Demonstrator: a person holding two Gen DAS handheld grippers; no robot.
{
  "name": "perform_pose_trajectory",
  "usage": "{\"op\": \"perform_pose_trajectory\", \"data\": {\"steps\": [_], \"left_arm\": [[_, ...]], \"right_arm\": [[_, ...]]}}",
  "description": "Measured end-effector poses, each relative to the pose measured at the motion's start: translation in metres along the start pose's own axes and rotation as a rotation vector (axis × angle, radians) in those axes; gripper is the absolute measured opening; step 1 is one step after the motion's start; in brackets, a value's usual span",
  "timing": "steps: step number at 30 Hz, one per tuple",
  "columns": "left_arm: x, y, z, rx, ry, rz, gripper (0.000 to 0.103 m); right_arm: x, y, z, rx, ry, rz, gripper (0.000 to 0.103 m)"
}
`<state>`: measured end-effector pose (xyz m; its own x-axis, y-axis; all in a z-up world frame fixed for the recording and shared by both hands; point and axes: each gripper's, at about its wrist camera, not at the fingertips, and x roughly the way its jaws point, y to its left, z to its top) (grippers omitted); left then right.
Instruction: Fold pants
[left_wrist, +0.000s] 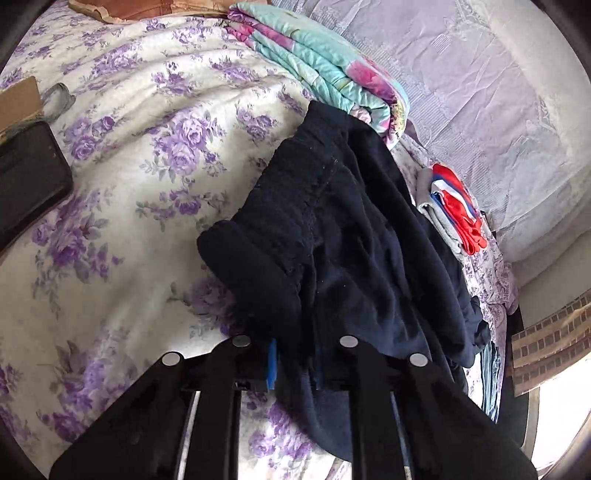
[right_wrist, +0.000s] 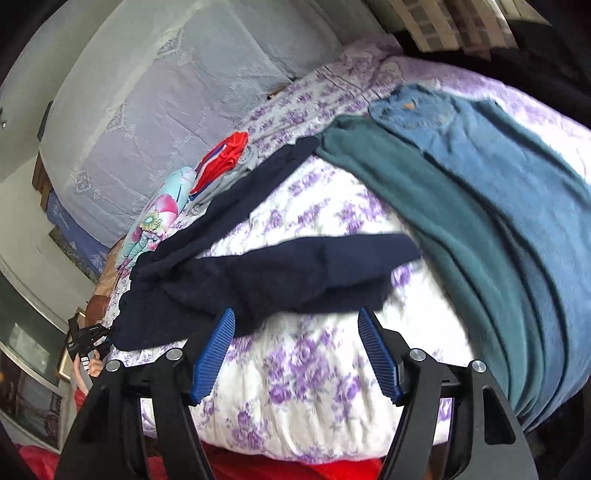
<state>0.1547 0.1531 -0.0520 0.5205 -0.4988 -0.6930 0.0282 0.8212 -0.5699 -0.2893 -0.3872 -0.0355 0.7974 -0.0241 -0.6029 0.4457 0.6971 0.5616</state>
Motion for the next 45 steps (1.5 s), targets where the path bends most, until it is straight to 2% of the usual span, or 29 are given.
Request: {"op": "perform_pose_trajectory", "data": {"steps": [4,7,8,9,10,11,12,14,16,18,21,22,23,24,25,26,29,31,34,36,37,40,43,45], "left_arm": [[-0.030,-0.010,-0.001,0.024,-0.033,-0.035,0.010],[-0.050,-0.022,0.001,0.070,-0.056,-0.030,0.010],[-0.055,-0.024,0.002,0.079,-0.061,-0.025,0.010],[-0.057,-0.024,0.005,0.084,-0.063,-0.018,0.010],[-0.059,-0.024,0.006,0.086,-0.062,-0.010,0.010],[-0.058,-0.022,0.007,0.082,-0.056,-0.003,0.010],[-0.057,-0.019,0.009,0.077,-0.045,0.001,0.010],[-0.051,-0.013,0.011,0.057,-0.022,0.009,0.010],[-0.047,-0.015,0.017,0.046,-0.012,0.016,0.010],[-0.050,-0.027,0.025,0.060,-0.027,0.005,0.010],[-0.075,-0.055,0.031,0.122,-0.107,-0.018,0.010],[-0.083,-0.061,0.031,0.141,-0.133,-0.028,0.010],[-0.089,-0.066,0.030,0.155,-0.146,-0.036,0.010],[-0.092,-0.068,0.029,0.165,-0.144,-0.034,0.010],[-0.092,-0.067,0.027,0.169,-0.135,-0.027,0.010],[-0.090,-0.063,0.025,0.169,-0.123,-0.015,0.010],[-0.078,-0.048,0.021,0.149,-0.081,0.026,0.010],[-0.072,-0.037,0.019,0.134,-0.058,0.043,0.010],[-0.070,-0.025,0.016,0.123,-0.039,0.040,0.010],[-0.069,-0.017,0.016,0.106,-0.030,0.020,0.010],[-0.069,-0.015,0.016,0.103,-0.029,0.014,0.010],[-0.071,-0.009,0.008,0.109,-0.032,0.007,0.010],[-0.072,0.004,0.002,0.093,-0.020,-0.016,0.010],[-0.068,0.015,0.001,0.074,0.005,-0.029,0.010]], "right_arm": [[0.041,-0.011,-0.007,0.123,0.071,0.113,0.067],[0.069,-0.016,0.008,0.234,0.068,0.179,0.068],[0.075,-0.017,0.015,0.254,0.066,0.194,0.062],[0.081,-0.018,0.020,0.270,0.061,0.203,0.050],[0.085,-0.019,0.025,0.271,0.061,0.205,0.021],[0.090,-0.020,0.029,0.266,0.062,0.213,0.010],[0.092,-0.019,0.032,0.263,0.057,0.210,0.005],[0.092,-0.010,0.046,0.210,0.049,0.189,0.003],[0.082,0.006,0.077,0.125,-0.011,0.177,0.003],[0.066,0.030,0.115,0.054,-0.085,0.214,0.002],[0.029,0.063,0.154,-0.057,-0.256,0.237,0.000],[0.021,0.066,0.160,-0.087,-0.269,0.240,0.002],[0.017,0.063,0.161,-0.086,-0.243,0.241,0.007],[0.018,0.054,0.155,-0.054,-0.206,0.232,0.017],[0.021,0.045,0.144,-0.017,-0.169,0.207,0.043],[0.024,0.035,0.130,0.013,-0.132,0.174,0.053],[0.032,0.007,0.089,0.103,-0.050,0.132,0.053],[0.034,-0.005,0.068,0.193,-0.008,0.185,0.053],[0.044,-0.012,0.059,0.348,0.046,0.201,0.064],[0.056,-0.005,0.067,0.401,0.087,0.226,0.066],[0.063,0.000,0.071,0.427,0.101,0.221,0.072],[0.094,0.023,0.080,0.477,0.184,0.181,0.075],[0.131,0.034,0.081,0.498,0.273,0.047,0.076],[0.149,0.033,0.079,0.517,0.300,-0.003,0.076]]}}
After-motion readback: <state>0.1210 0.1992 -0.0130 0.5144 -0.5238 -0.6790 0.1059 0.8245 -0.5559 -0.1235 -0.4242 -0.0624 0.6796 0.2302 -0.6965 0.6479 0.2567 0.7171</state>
